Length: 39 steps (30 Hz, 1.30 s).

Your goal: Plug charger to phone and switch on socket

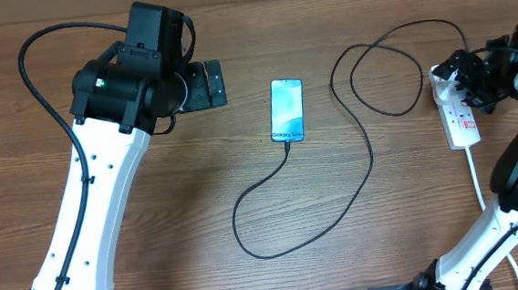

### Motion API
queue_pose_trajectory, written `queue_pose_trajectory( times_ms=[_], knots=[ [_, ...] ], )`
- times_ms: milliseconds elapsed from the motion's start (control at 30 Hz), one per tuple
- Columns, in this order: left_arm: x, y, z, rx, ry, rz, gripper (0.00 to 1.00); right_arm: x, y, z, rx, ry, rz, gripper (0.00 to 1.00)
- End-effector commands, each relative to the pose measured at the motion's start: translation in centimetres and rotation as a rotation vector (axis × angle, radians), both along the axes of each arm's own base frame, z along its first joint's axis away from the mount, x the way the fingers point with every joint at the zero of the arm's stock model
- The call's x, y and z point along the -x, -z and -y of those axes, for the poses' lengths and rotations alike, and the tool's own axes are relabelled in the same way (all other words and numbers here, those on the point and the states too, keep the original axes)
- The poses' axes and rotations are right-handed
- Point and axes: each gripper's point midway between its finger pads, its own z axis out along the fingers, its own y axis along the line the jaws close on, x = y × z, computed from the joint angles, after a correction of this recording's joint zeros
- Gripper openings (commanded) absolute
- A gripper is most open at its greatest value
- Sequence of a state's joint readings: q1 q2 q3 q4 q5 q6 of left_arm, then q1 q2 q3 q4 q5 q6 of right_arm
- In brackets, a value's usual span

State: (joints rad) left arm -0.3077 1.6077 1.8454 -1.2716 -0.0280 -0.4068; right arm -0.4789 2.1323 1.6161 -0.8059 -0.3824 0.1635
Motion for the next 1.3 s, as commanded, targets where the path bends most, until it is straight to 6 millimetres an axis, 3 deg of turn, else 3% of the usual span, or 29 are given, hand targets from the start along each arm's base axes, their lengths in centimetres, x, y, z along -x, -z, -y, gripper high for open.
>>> queue_pose_trajectory(
  times_ms=[0,333,667,900,1267],
  knots=[
    [0.0,-0.2,0.0,-0.023,0.026,0.013,1.0,-0.2,0.5,0.4,-0.069,0.006,0.018,1.0],
    [0.0,-0.2,0.0,-0.023,0.026,0.013,1.0,0.1,0.6,0.0,-0.077,-0.006,0.004,1.0],
    [0.0,-0.2,0.0,-0.023,0.026,0.013,1.0,1.1,1.3,-1.8,-0.106,-0.031,-0.054,1.0],
    [0.0,-0.2,0.0,-0.023,0.026,0.013,1.0,1.6,3.2,-3.6,-0.114,-0.061,-0.068,1.0],
    [0.0,-0.2,0.0,-0.023,0.026,0.013,1.0,1.6,3.4,-5.3,-0.133,-0.094,-0.08,1.0]
  ],
)
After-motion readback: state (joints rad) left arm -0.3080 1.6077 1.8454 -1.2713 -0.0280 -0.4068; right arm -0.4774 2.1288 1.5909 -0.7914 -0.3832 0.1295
